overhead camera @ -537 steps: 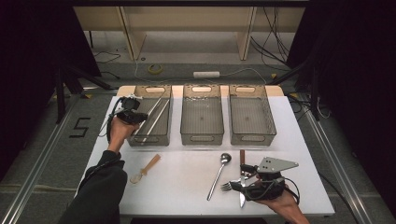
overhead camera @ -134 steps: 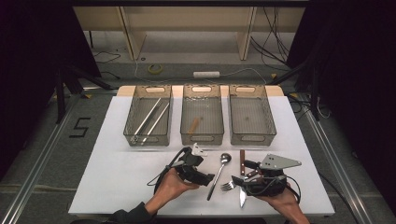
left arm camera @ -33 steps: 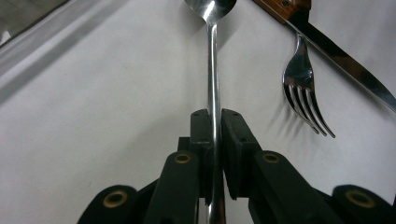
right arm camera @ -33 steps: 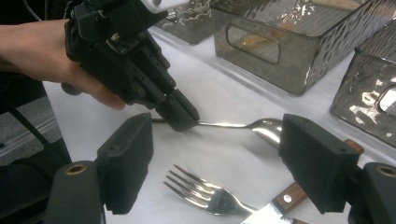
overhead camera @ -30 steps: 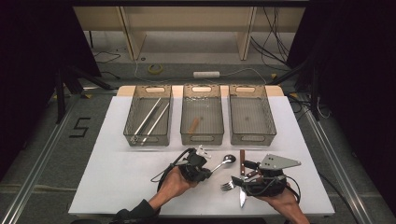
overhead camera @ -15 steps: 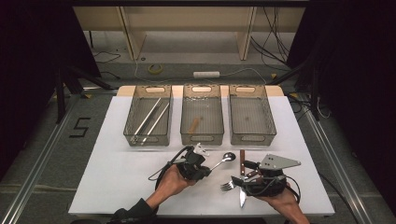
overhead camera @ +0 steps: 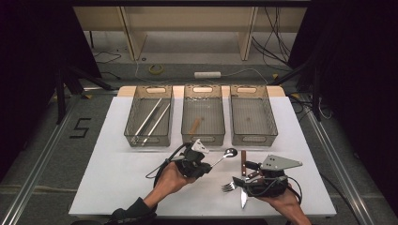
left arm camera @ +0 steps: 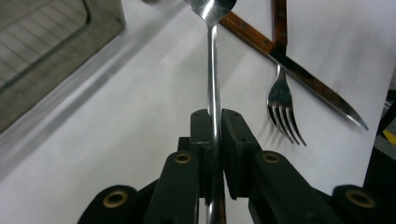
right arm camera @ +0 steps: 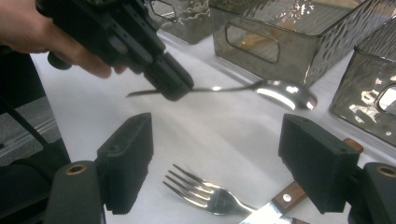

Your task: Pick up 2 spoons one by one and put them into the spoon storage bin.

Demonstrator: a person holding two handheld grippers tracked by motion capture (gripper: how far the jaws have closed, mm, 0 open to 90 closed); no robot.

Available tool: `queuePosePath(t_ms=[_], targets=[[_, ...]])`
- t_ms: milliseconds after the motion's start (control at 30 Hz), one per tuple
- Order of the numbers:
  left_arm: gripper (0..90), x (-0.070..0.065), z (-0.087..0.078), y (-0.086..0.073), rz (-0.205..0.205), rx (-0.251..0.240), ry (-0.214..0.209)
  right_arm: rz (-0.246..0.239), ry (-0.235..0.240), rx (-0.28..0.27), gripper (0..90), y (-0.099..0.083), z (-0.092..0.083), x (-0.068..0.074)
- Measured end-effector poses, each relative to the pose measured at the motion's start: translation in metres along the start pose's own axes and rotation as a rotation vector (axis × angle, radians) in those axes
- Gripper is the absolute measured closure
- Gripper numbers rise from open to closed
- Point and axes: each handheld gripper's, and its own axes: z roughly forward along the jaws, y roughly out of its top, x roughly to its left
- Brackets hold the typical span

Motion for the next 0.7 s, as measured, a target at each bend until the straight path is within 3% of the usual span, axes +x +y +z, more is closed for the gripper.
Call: queuePosePath(t_ms=[333,433,700], targets=[[83.1,0.008,-0.023,0.021,-0.019,-0.088,0.016,0.003,-0.001,-0.002,27.3,0.000,0.000,0.000],[83.0,0.016,-0.029,0.031,-0.026,-0.113,0.031,0.004,-0.001,0.000,27.3,0.000,0.000,0.000],[83.0,0.049,-0.033,0.054,-0.100,-0.163,0.093,0.010,-0.004,-0.003,27.3,-0.001,0.000,-0.001]])
